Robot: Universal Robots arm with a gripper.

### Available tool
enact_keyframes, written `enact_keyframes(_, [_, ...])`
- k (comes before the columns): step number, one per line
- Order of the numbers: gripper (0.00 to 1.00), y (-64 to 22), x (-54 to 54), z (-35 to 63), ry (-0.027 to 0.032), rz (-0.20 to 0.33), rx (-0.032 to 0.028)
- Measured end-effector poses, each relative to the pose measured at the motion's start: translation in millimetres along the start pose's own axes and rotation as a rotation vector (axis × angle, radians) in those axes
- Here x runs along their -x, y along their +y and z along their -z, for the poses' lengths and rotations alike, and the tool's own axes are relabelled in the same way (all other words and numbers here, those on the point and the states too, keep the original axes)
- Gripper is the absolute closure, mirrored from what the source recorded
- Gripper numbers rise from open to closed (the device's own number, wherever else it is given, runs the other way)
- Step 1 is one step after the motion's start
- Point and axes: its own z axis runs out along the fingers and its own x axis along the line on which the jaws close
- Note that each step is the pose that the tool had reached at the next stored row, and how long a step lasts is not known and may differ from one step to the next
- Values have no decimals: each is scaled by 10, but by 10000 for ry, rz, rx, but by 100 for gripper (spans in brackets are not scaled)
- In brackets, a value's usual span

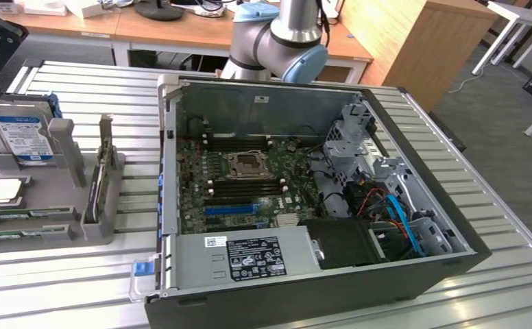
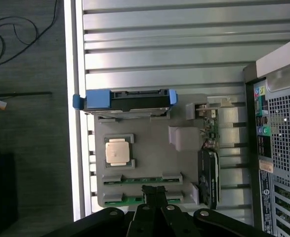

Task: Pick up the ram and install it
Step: 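Reach for the ram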

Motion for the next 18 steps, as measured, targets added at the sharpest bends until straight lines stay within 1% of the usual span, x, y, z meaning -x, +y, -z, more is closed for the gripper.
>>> enact_keyframes(1, [89, -1, -4, -1, 15, -1, -1])
enact_keyframes(13, [89, -3, -5, 0, 18, -1, -2])
enact_keyframes(18, [89, -67, 0, 3, 18, -1, -2])
